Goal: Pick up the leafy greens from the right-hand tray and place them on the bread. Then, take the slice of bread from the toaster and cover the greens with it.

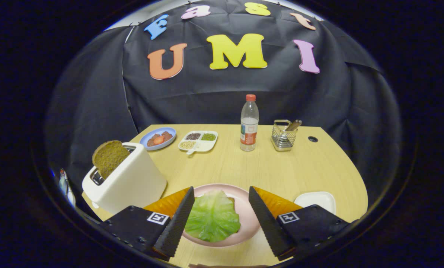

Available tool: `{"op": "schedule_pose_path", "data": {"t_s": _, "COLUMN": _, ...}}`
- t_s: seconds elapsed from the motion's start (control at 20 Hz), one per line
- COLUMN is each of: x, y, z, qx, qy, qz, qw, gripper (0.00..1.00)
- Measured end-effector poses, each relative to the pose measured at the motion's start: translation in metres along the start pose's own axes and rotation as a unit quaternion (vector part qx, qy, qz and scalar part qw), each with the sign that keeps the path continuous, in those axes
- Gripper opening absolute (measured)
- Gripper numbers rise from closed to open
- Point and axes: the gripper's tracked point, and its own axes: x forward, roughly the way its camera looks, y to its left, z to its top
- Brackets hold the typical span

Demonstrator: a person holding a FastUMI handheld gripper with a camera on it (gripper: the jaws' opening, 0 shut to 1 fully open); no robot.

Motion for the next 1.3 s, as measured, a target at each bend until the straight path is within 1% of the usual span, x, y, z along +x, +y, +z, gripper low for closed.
{"op": "schedule_pose_path", "data": {"t_s": 0.05, "x": -0.01, "y": 0.007, "z": 0.007, "qx": -0.003, "qy": -0.009, "qz": 0.004, "qw": 1.0, "gripper": 0.97}}
{"op": "schedule_pose_path", "data": {"t_s": 0.3, "x": -0.053, "y": 0.046, "z": 0.04, "qx": -0.018, "qy": -0.046, "qz": 0.02, "qw": 0.999, "gripper": 0.96}}
{"op": "schedule_pose_path", "data": {"t_s": 0.55, "x": -0.065, "y": 0.101, "z": 0.059, "qx": -0.033, "qy": -0.048, "qz": 0.051, "qw": 0.997, "gripper": 0.96}}
{"op": "schedule_pose_path", "data": {"t_s": 0.65, "x": -0.06, "y": 0.123, "z": 0.064, "qx": -0.036, "qy": -0.044, "qz": 0.061, "qw": 0.997, "gripper": 0.96}}
{"op": "schedule_pose_path", "data": {"t_s": 0.85, "x": -0.042, "y": 0.173, "z": 0.067, "qx": -0.048, "qy": -0.014, "qz": 0.082, "qw": 0.995, "gripper": 0.96}}
{"op": "schedule_pose_path", "data": {"t_s": 1.0, "x": -0.02, "y": 0.197, "z": 0.066, "qx": -0.066, "qy": 0.006, "qz": 0.078, "qw": 0.995, "gripper": 0.96}}
{"op": "schedule_pose_path", "data": {"t_s": 1.2, "x": 0.016, "y": 0.21, "z": 0.055, "qx": -0.067, "qy": 0.042, "qz": 0.054, "qw": 0.995, "gripper": 0.96}}
{"op": "schedule_pose_path", "data": {"t_s": 1.3, "x": 0.026, "y": 0.22, "z": 0.053, "qx": -0.055, "qy": 0.049, "qz": 0.058, "qw": 0.996, "gripper": 0.93}}
